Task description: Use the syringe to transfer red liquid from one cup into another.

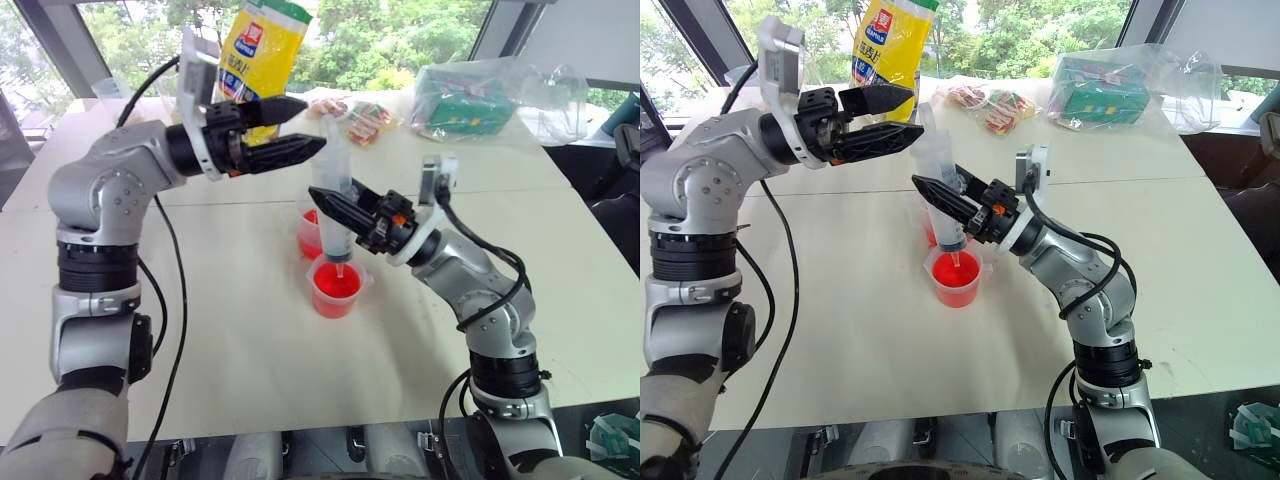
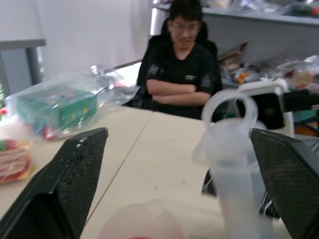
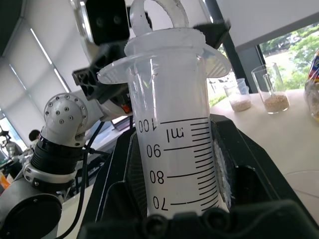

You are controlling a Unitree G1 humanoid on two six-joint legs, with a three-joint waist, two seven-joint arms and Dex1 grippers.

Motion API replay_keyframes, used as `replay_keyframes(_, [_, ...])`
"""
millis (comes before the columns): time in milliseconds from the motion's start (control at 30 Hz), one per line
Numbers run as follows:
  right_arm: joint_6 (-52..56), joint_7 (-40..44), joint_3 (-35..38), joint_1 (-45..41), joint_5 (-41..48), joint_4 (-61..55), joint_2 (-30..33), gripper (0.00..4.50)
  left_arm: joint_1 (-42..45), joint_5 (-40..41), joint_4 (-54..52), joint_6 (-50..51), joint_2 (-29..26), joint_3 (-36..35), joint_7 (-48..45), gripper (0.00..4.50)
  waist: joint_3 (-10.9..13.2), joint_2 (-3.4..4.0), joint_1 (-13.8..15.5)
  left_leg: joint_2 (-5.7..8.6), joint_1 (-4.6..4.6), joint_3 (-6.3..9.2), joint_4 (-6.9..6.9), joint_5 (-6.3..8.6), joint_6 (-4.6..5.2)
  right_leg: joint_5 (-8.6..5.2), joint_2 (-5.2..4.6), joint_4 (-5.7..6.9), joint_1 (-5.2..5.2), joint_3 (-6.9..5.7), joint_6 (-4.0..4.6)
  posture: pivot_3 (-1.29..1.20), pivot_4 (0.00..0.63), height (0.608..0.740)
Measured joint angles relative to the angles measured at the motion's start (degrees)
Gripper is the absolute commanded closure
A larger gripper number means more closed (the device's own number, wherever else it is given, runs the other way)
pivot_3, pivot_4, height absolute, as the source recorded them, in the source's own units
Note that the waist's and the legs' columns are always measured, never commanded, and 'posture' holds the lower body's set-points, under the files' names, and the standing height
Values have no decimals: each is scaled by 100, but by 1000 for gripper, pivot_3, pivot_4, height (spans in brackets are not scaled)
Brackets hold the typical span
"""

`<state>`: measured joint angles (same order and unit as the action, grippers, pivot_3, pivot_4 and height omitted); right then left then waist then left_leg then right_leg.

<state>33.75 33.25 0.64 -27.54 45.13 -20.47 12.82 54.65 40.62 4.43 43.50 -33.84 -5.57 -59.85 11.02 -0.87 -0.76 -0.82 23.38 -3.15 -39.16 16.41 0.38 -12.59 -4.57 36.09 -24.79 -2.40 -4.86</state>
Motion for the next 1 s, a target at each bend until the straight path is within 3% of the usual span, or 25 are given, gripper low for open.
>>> replay_keyframes(200, [13, -24, 102, -192, 127, -53, 29, 3113, -292, 80, -64, 208, -406, -226, -16, 50, 0, 0, -12, -2, -1, 1, 0, 0, 0, 0, 1, 1, -1, 0, 0, 0, 150, 740])
replay_keyframes(333, [389, -596, 426, -693, 96, 57, 475, 3113, -683, 119, -374, 223, -495, -265, 24, 50, 0, -1, 22, 1, 0, 0, -2, 0, 0, 0, -7, 0, 1, 0, 1, 0, 150, 740])
replay_keyframes(567, [2706, -2190, 1589, -1129, 826, 768, 1674, 3113, -1615, -60, -1081, 55, -600, -96, 30, 50, 0, -1, 21, 1, 4, -2, 3, 2, 3, -1, -12, -5, -1, 1, 4, 0, 150, 740])
replay_keyframes(733, [3742, -2478, 1474, -1063, 639, 1053, 2257, 3113, -1809, -62, -1428, -10, -589, -22, 115, 50, 0, 0, -12, -1, 2, -6, 4, 4, 6, -1, -5, -5, -4, 5, 4, 0, 150, 740])
replay_keyframes(1000, [3691, -2295, 654, -501, -457, 1836, 2434, 3113, -2309, -120, -1924, -27, -567, 182, 252, 50, 0, 0, 5, 1, 6, -8, 2, 4, 7, -1, -4, -9, -5, 8, 2, 0, 150, 740])
